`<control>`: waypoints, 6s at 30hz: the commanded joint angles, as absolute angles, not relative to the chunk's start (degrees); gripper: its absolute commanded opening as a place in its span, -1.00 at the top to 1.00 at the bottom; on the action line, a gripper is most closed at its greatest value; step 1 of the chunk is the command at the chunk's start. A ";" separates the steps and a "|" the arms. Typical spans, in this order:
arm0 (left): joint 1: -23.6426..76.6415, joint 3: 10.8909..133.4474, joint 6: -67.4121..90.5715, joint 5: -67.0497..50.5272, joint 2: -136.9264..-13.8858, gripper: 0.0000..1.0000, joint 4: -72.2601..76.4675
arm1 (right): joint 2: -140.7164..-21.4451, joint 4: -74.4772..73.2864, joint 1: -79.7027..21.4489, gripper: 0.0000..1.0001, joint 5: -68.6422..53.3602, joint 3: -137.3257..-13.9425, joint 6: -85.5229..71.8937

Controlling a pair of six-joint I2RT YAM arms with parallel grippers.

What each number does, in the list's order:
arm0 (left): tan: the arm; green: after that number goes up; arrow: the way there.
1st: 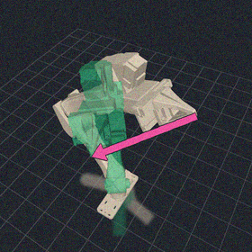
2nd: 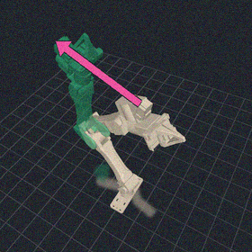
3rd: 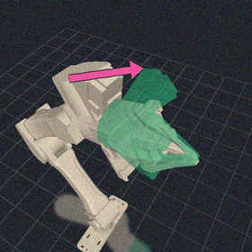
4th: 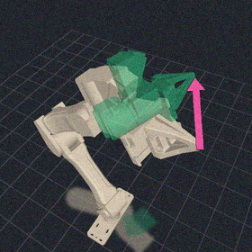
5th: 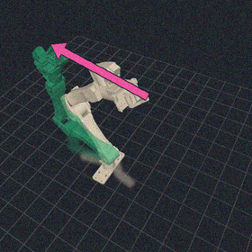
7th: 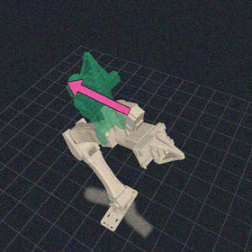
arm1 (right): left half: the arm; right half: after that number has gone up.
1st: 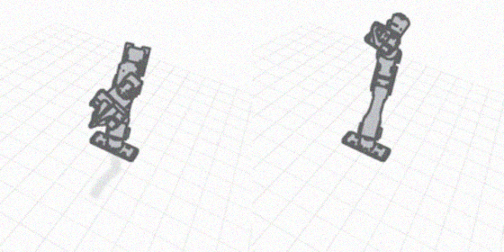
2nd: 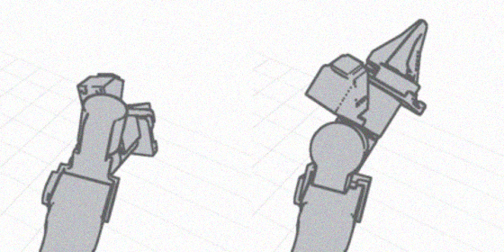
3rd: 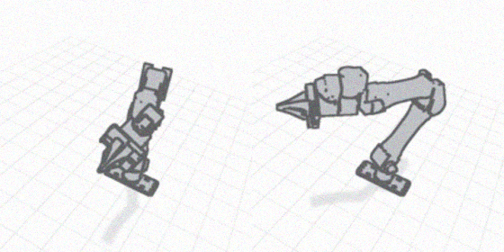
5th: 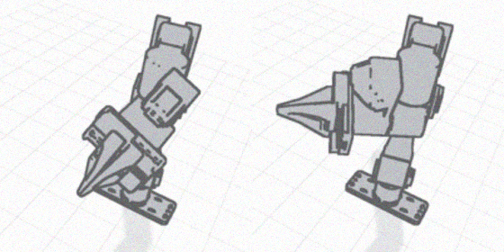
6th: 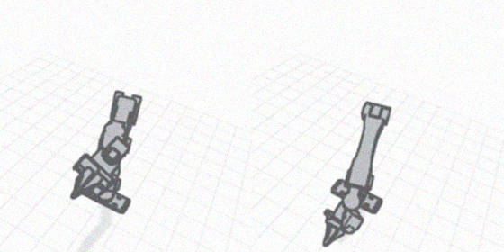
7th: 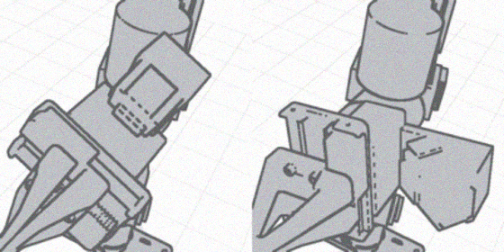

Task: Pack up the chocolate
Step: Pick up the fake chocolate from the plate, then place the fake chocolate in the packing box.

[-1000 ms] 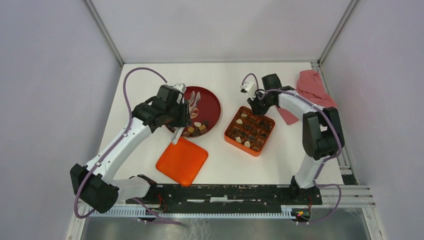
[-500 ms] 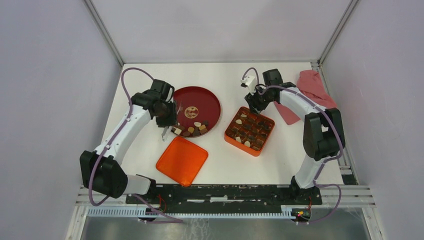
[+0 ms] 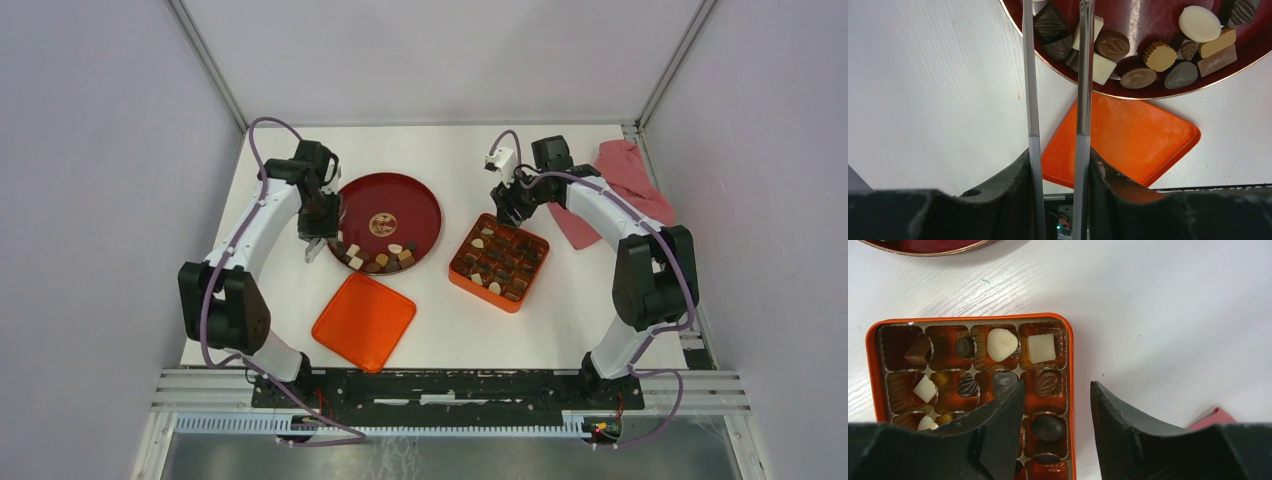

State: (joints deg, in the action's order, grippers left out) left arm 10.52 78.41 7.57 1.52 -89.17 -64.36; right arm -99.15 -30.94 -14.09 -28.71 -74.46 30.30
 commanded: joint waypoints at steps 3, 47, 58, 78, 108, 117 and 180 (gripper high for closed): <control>8.93 83.12 0.97 3.21 -91.97 0.12 -66.64 | -96.81 -30.37 -13.71 -0.13 -30.96 -73.88 30.88; 5.45 82.53 5.65 -6.13 -92.36 0.96 -62.02 | -94.33 -29.34 -13.09 -0.14 -33.57 -72.16 29.84; 4.78 75.87 7.23 -11.86 -88.69 0.96 -57.51 | -93.15 -27.62 -11.29 -0.14 -36.03 -70.13 28.22; 0.16 66.48 12.26 -31.16 -83.16 0.96 -45.73 | -93.67 -26.58 -10.40 -0.15 -40.76 -69.67 27.16; -4.38 52.06 18.13 -55.45 -77.87 0.96 -31.69 | -91.92 -22.91 -7.14 -0.15 -43.21 -65.68 24.88; -4.30 49.26 18.24 -62.54 -74.94 0.96 -30.42 | -91.34 -22.02 -5.20 -0.15 -43.24 -65.00 24.27; 45.00 70.62 22.66 -40.97 -99.00 0.72 -28.73 | -90.39 -16.94 3.16 -0.14 -45.68 -61.16 19.78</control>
State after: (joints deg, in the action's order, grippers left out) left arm 44.58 67.26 26.65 -42.72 -98.98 -26.00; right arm -92.09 -18.72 2.81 -44.03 -61.25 20.53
